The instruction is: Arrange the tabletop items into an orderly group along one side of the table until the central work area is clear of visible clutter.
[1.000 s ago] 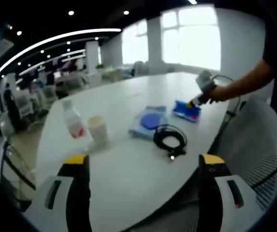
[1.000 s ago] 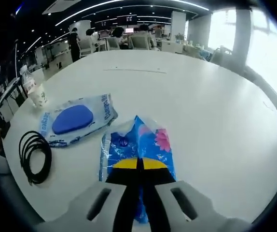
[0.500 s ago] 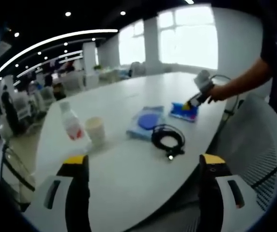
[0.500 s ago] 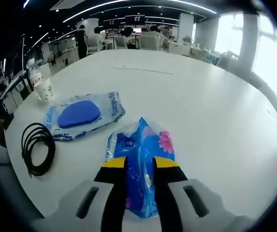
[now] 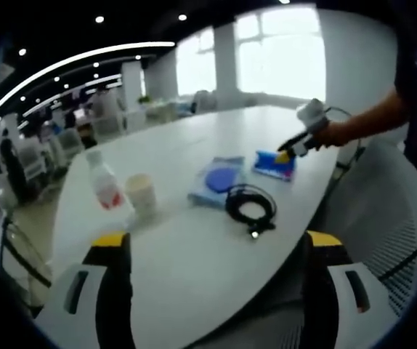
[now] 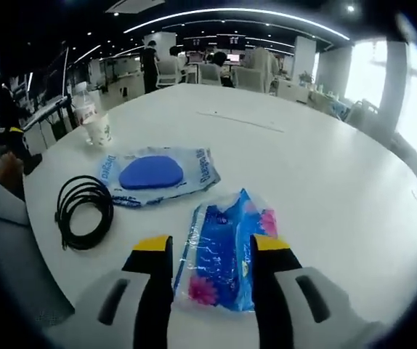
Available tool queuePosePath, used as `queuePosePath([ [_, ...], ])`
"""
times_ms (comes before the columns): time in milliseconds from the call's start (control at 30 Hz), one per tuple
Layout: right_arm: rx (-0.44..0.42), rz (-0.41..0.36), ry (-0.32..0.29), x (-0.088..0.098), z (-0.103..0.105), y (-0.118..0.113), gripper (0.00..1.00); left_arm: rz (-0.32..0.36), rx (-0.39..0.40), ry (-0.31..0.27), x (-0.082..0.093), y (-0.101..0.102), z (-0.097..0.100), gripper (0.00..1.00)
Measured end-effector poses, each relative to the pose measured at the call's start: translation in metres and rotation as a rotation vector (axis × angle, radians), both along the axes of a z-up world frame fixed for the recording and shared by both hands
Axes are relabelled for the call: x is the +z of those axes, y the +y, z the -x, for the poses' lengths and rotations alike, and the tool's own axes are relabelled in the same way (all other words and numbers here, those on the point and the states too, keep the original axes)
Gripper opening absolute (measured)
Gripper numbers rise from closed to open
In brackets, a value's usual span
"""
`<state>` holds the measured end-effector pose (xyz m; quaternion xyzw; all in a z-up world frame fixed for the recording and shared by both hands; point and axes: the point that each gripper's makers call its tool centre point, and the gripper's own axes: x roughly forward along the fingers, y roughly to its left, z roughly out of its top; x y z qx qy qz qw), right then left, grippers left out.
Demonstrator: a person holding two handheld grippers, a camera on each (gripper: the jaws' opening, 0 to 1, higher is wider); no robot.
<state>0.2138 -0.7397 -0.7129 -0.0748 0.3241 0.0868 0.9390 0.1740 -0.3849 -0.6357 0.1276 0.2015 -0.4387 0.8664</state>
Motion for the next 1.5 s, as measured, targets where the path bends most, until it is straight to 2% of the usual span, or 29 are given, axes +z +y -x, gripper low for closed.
queuePosePath([
  [200, 0.105, -0.011, -0.022, 0.014, 0.001, 0.026, 0.51, 0.022, 0.019, 0.002, 0.002, 0.002, -0.003, 1.0],
  [233, 0.12, -0.023, -0.006, 0.013, 0.003, 0.031, 0.51, 0.025, 0.021, 0.002, 0.002, 0.002, -0.003, 1.0],
  [267, 0.119, -0.034, 0.073, 0.007, 0.011, 0.034, 0.49, 0.027, 0.024, 0.002, 0.002, 0.003, -0.003, 1.0],
  [300, 0.126, -0.021, 0.118, 0.003, 0.014, 0.036, 0.48, 0.031, 0.025, 0.001, 0.003, 0.002, -0.003, 1.0],
  [400, 0.216, -0.011, -0.01, 0.016, 0.004, 0.054, 0.53, 0.026, 0.028, -0.004, 0.004, 0.003, -0.003, 1.0],
  [500, 0.238, -0.012, 0.022, 0.013, 0.007, 0.065, 0.58, 0.022, 0.035, -0.005, 0.004, 0.004, -0.004, 1.0],
  [733, 0.344, -0.001, -0.015, 0.019, 0.005, 0.093, 0.62, 0.031, 0.043, -0.01, 0.004, 0.006, -0.007, 1.0],
  [867, 0.392, -0.019, -0.01, 0.018, 0.008, 0.111, 0.7, 0.026, 0.048, -0.012, 0.003, 0.008, -0.008, 1.0],
  [1100, 0.504, -0.047, -0.008, 0.011, 0.016, 0.147, 0.75, 0.025, 0.046, -0.026, 0.003, 0.008, -0.009, 1.0],
  [1233, 0.569, -0.042, 0.002, 0.004, 0.021, 0.166, 0.76, 0.019, 0.043, -0.028, 0.002, 0.008, -0.008, 1.0],
  [1500, 0.642, -0.033, 0.015, -0.007, 0.024, 0.185, 0.72, 0.014, 0.051, -0.028, 0.004, 0.005, -0.007, 1.0],
])
